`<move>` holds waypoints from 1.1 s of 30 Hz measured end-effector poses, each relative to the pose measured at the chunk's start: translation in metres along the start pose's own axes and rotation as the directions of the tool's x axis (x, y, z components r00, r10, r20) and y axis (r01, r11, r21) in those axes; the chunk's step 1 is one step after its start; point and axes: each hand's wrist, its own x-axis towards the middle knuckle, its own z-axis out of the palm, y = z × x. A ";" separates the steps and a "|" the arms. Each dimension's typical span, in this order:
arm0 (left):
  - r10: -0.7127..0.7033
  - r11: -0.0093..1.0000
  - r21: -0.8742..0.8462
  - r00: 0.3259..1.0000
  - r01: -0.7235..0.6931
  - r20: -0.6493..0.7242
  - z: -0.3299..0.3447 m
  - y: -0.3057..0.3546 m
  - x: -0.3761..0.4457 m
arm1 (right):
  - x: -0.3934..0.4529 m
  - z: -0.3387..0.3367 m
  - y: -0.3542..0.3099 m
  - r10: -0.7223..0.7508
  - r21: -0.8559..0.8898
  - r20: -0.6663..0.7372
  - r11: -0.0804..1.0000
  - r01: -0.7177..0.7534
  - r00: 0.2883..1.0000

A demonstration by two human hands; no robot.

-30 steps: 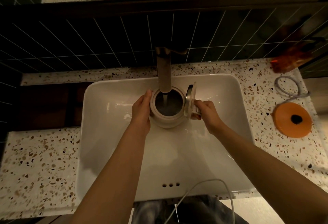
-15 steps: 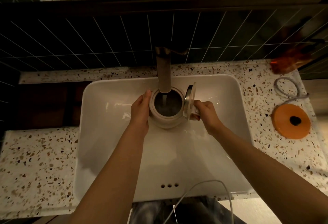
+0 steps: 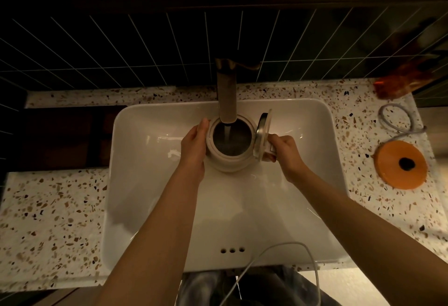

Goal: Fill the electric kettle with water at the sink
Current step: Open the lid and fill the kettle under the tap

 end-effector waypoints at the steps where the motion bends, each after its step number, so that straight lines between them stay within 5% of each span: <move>1: -0.002 1.000 -0.001 1.000 0.002 -0.002 0.000 0.000 0.000 | 0.000 0.000 0.001 0.006 -0.004 -0.003 1.000 -0.006 1.000; 33: -0.023 1.000 -0.016 0.999 0.022 -0.041 -0.003 -0.007 0.007 | -0.004 0.003 -0.004 0.015 0.076 0.002 0.997 -0.015 1.000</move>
